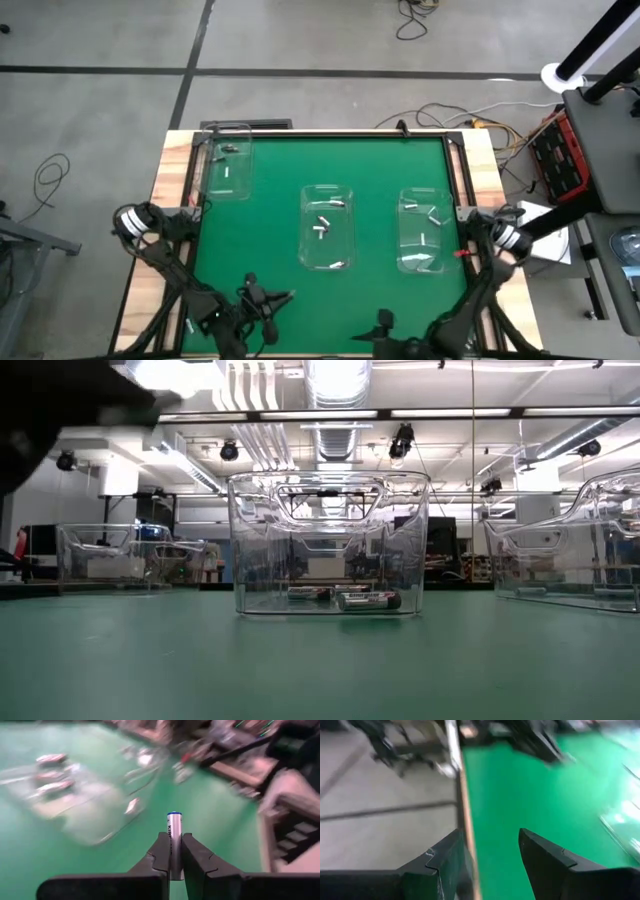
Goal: Sort batteries
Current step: Put the white battery into the right transparent bin
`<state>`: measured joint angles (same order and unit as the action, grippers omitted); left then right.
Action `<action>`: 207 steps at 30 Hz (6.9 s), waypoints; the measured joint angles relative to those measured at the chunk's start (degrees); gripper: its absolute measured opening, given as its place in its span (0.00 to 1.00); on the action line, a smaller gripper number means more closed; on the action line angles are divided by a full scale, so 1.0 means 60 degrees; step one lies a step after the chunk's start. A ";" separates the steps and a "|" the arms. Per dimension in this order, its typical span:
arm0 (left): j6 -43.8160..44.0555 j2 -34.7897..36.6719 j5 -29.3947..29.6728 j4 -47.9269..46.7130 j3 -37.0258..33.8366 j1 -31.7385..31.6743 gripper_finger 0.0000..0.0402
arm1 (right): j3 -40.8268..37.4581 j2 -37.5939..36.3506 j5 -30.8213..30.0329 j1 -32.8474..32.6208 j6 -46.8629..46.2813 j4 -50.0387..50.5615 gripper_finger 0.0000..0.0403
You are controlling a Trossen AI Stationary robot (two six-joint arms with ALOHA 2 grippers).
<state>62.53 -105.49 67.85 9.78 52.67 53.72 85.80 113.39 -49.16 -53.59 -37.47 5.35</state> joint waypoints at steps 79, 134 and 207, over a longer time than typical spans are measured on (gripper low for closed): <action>0.1472 0.1295 -0.4892 -0.4438 -0.0033 -0.0519 0.47 | -0.0450 -0.2999 0.0428 0.1152 -0.6471 1.2080 0.06; 0.2031 -0.0222 -1.0850 -1.2822 0.3641 0.0621 0.58 | -0.8637 -0.6335 0.5191 0.5542 -0.0268 0.7978 0.23; -0.2859 -0.0339 -1.5646 -1.0719 0.1395 0.1215 0.58 | -0.0186 -0.3696 0.1168 0.1050 -0.0325 0.6039 0.52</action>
<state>45.38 -107.53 -26.02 -54.53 61.04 61.01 84.68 91.22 -42.15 -47.29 -39.42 41.58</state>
